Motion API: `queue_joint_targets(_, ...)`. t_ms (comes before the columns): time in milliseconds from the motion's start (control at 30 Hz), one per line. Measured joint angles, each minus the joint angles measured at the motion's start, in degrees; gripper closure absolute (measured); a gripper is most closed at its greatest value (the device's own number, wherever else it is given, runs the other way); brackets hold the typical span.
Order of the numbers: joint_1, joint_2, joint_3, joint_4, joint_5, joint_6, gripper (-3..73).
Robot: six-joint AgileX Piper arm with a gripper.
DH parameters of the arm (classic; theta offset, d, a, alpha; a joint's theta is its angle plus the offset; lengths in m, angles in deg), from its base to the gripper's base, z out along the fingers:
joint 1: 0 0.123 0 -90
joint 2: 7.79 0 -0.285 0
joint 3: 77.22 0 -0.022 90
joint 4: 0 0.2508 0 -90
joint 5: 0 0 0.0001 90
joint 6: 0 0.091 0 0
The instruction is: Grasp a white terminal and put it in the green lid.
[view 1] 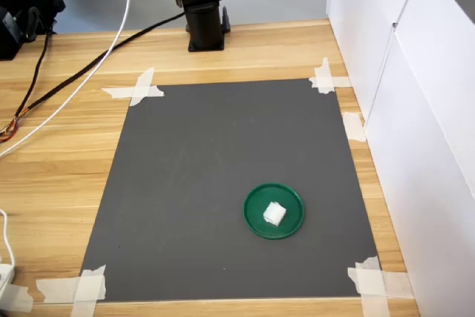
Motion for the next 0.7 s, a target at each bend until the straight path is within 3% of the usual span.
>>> queue_joint_targets(267,-4.39,-6.68,0.88,-0.11,11.36,0.00,71.6)
queue_joint_targets(700,-4.29,-11.30,11.59,-3.62,5.24,0.00,71.6)
